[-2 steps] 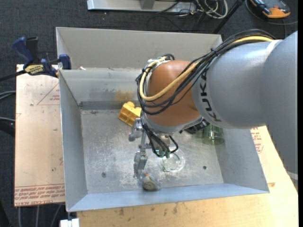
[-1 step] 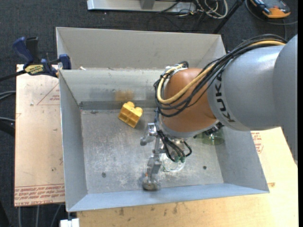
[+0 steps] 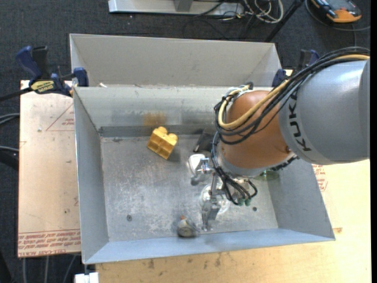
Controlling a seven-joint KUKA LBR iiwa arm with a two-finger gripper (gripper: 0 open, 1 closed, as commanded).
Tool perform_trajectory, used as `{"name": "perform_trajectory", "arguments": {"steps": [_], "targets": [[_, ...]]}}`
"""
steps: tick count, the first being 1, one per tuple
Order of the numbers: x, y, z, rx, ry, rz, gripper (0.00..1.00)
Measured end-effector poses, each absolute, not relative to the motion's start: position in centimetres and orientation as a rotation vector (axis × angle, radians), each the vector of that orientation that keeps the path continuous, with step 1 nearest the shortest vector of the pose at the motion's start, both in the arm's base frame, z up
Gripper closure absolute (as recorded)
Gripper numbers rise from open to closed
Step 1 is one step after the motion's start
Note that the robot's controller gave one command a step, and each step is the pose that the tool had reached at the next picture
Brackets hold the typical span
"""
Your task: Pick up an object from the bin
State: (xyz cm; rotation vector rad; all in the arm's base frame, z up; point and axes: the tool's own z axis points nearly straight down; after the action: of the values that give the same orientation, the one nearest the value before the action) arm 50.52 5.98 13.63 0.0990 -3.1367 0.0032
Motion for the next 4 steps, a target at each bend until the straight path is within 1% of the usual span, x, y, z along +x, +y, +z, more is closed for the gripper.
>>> {"name": "perform_trajectory", "arguments": {"steps": [1, 2, 3, 4], "targets": [[48.8, 7.4, 7.5, 0.855, -3.038, 0.006, 1.0], [48.8, 7.4, 7.5, 0.855, -3.038, 0.006, 1.0], [49.4, 7.6, 20.5, 0.821, -3.035, -0.002, 1.0], [49.4, 7.6, 20.5, 0.821, -3.034, -0.003, 0.0]]}}
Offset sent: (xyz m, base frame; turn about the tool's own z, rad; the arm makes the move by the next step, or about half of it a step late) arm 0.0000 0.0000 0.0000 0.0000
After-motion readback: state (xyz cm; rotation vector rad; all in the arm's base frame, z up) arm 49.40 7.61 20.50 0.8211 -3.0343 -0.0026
